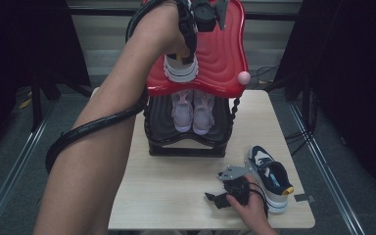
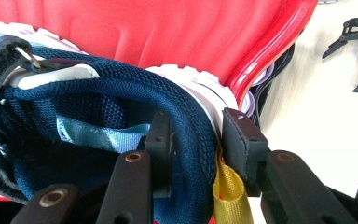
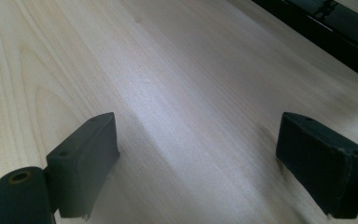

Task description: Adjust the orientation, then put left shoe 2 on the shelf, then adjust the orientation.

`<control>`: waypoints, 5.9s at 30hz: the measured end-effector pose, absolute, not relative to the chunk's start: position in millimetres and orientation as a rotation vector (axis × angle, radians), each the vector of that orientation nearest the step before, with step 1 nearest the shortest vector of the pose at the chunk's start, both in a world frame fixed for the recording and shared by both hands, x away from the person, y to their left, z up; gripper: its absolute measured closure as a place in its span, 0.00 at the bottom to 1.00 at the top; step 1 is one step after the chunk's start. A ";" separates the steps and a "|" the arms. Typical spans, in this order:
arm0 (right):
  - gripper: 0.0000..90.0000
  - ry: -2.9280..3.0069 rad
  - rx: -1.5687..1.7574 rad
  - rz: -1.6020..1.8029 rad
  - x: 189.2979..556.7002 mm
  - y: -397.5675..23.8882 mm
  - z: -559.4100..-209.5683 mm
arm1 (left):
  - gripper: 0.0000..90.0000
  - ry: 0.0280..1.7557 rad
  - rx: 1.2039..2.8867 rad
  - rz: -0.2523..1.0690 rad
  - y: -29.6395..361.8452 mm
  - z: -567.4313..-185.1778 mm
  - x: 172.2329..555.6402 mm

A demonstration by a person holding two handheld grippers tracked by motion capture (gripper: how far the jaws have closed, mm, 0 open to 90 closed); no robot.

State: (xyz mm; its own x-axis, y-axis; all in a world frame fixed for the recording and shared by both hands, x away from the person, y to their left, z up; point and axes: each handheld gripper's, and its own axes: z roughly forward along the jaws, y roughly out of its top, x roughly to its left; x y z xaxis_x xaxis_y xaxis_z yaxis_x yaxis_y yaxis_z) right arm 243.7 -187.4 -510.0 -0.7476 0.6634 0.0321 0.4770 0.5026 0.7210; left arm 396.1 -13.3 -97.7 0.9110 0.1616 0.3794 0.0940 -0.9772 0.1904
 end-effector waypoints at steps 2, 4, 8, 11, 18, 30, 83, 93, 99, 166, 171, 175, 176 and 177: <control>0.13 2.499 0.968 1.083 243.7 -187.4 -510.0 | 0.69 0.197 2.904 0.610 -12.8 -97.4 396.1; 0.13 2.499 0.968 1.083 243.7 -187.4 -510.0 | 0.67 0.222 2.895 0.612 -11.8 -97.4 396.6; 0.13 2.499 0.967 1.083 243.8 -187.4 -510.0 | 0.61 0.262 2.881 0.606 -9.8 -98.3 398.4; 0.13 2.501 0.966 1.083 244.1 -187.4 -510.0 | 0.58 0.284 2.874 0.612 -9.0 -96.9 398.7; 0.13 2.502 0.963 1.083 244.4 -187.4 -510.0 | 0.52 0.320 2.871 0.604 -8.4 -91.0 396.6; 0.13 2.502 0.962 1.083 244.4 -187.4 -510.0 | 0.49 0.387 2.820 0.560 3.3 -79.1 389.9; 0.13 2.502 0.961 1.083 244.5 -187.4 -510.1 | 0.41 0.683 2.741 0.436 102.1 -105.3 371.6; 0.13 2.502 0.959 1.084 244.6 -187.4 -510.1 | 0.41 0.734 2.737 0.384 124.0 -120.6 371.3; 0.13 2.502 0.959 1.084 244.6 -187.4 -510.1 | 0.41 0.763 2.728 0.366 135.9 -127.6 368.7; 0.13 2.500 0.961 1.087 244.6 -187.3 -510.0 | 0.39 0.783 2.675 0.038 180.4 -339.2 351.9; 0.13 2.499 0.959 1.087 244.7 -187.3 -510.1 | 0.38 0.796 2.651 0.021 181.6 -358.2 351.8; 0.13 2.500 0.963 1.086 244.5 -187.3 -510.0 | 0.37 0.805 2.633 -0.005 181.0 -375.3 350.4; 0.13 2.500 0.963 1.086 244.5 -187.3 -510.1 | 0.37 0.807 2.628 -0.008 180.8 -379.6 349.8; 0.13 2.502 0.959 1.084 244.6 -187.4 -510.1 | 0.37 0.809 2.623 -0.010 180.8 -383.6 349.0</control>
